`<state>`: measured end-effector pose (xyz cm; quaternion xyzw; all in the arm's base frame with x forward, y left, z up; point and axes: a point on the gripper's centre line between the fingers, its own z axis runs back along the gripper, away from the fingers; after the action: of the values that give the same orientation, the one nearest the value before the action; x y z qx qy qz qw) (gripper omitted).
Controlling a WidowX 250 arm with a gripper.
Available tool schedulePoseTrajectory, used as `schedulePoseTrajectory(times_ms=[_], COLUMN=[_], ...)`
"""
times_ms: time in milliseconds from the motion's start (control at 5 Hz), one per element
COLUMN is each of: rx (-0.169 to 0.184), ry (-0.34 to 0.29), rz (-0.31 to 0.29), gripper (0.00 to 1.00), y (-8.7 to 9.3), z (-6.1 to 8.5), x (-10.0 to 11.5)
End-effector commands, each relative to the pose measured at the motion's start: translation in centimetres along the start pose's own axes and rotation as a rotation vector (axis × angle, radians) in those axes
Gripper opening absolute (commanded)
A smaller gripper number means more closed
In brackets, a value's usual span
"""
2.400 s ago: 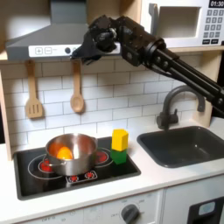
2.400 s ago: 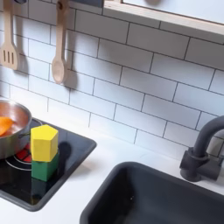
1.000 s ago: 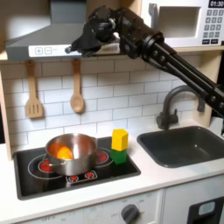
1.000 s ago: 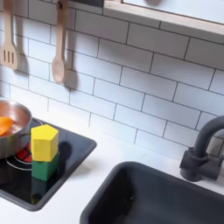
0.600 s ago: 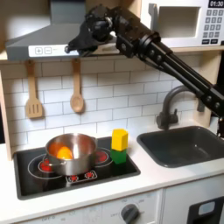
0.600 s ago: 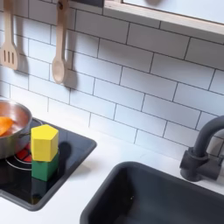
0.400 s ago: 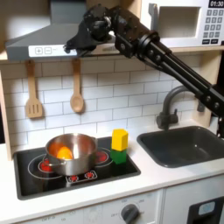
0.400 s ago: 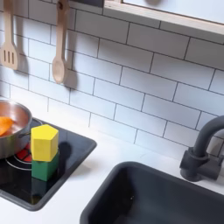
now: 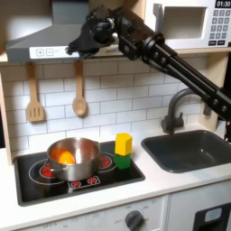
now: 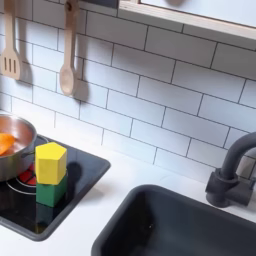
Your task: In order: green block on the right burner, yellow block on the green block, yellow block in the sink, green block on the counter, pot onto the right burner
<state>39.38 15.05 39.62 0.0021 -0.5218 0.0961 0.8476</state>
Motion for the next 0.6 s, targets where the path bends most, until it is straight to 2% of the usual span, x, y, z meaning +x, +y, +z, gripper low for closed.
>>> schedulePoseTrajectory(times_ms=[0, 200, 400], rx=[-0.014, -0.026, -0.069], ry=[0.039, 0.093, 0.192], rz=[-0.001, 0.011, 0.016], gripper=[0.00, 0.00, 0.00], y=[-0.3, -0.4, -1.8], z=[-0.2, 0.2, 1.9], x=[-1.3, -2.5, -4.4])
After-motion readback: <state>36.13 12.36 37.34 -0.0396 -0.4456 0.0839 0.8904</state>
